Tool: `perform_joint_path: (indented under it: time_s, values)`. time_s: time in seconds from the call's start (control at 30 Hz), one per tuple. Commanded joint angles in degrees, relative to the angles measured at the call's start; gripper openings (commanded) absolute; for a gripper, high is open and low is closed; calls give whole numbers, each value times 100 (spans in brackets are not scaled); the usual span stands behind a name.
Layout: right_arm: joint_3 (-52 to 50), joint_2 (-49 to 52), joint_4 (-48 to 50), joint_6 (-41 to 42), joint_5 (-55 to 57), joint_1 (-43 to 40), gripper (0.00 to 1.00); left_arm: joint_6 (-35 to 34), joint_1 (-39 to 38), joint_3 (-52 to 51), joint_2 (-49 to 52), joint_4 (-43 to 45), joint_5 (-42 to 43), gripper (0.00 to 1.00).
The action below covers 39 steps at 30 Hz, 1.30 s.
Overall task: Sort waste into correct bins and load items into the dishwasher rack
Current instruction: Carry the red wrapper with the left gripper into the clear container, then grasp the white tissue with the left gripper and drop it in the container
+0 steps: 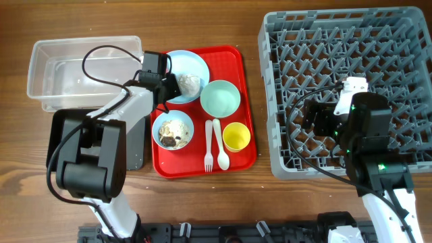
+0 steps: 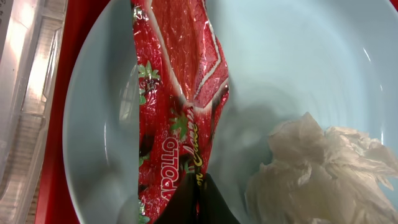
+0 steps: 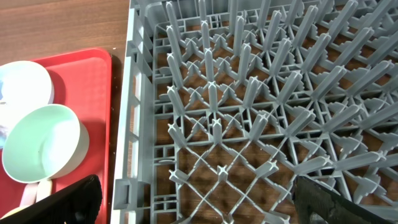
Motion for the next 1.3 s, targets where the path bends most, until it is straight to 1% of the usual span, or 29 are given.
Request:
perform_joint_path:
  time_s: [0.0, 0.27, 0.37, 0.5, 0.53, 0.6, 0.63, 0.67, 0.73, 0.8, 0.9, 0.97, 1.03, 1.17, 1.2, 1.23, 1.27]
  values:
    - [127, 11, 9, 118, -92, 28, 100, 24, -22, 55, -9, -9, -7, 4]
    - [127, 11, 9, 111, -92, 28, 100, 26, 74, 55, -1832, -144, -131, 4]
    - [127, 11, 11, 107, -92, 28, 100, 26, 496, 55, -2277, -212, -297, 4]
    - [127, 11, 11, 105, -92, 28, 100, 7, 1228, 52, -2197, -452, -297, 4]
    - [127, 11, 15, 107, -92, 28, 100, 4, 1394, 52, -2164, -511, -293, 8]
    - [127, 11, 13, 105, -92, 28, 100, 9, 1550, 52, -2140, -549, -201, 37]
    - [127, 11, 13, 105, -92, 28, 100, 11, 1539, 52, -2142, -535, -33, 47]
    - [127, 11, 15, 105, -92, 28, 100, 11, 1502, 52, -2142, -525, 212, 52]
    - [127, 11, 11, 107, -92, 28, 100, 11, 1311, 52, -2140, -505, 660, 55]
    - [127, 11, 15, 105, -92, 28, 100, 114, 951, 52, -2138, -501, 761, 59]
    - [127, 11, 13, 107, -92, 28, 100, 203, 313, 52, -1982, -468, 664, 59]
    - [127, 11, 17, 111, -92, 28, 100, 201, -52, 52, -1628, -306, 437, 60]
    - [127, 11, 13, 107, -92, 28, 100, 199, -249, 52, -1285, -20, 437, 63]
    - [127, 11, 13, 111, -92, 28, 100, 201, -590, 52, -310, 551, 422, 63]
    - [127, 11, 11, 107, -92, 28, 100, 201, -623, 52, -103, 595, 378, 62]
    - [127, 11, 9, 107, -92, 28, 100, 199, -634, 52, 33, 584, 323, 57]
    - [127, 11, -7, 109, -92, 28, 100, 199, -632, 52, 129, 514, 254, 46]
